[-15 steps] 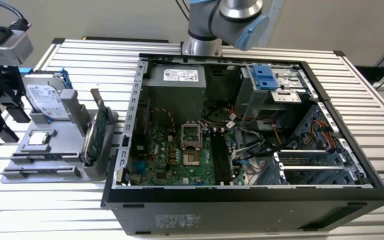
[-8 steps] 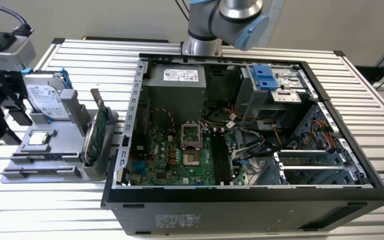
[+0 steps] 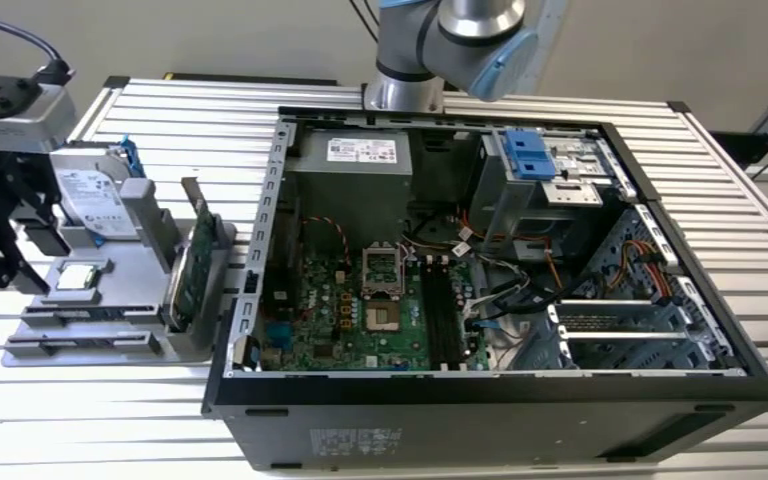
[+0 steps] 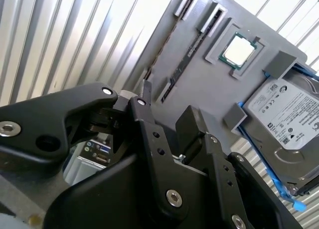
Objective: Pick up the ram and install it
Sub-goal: 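Pick up the ram and move it above insertion slot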
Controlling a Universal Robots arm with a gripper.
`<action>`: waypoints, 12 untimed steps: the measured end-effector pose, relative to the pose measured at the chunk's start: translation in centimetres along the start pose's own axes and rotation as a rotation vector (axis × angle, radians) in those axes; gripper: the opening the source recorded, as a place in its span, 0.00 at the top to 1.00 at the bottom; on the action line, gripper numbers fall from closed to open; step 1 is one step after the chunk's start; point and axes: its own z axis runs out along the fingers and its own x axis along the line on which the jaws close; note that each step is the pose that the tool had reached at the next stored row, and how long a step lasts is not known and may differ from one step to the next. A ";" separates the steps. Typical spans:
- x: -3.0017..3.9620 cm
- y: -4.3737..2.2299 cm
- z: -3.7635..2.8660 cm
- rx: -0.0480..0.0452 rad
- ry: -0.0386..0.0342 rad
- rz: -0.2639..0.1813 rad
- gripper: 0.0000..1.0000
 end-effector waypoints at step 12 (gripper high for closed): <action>0.54 -0.05 1.40 -0.0001 0.0001 0.000 0.00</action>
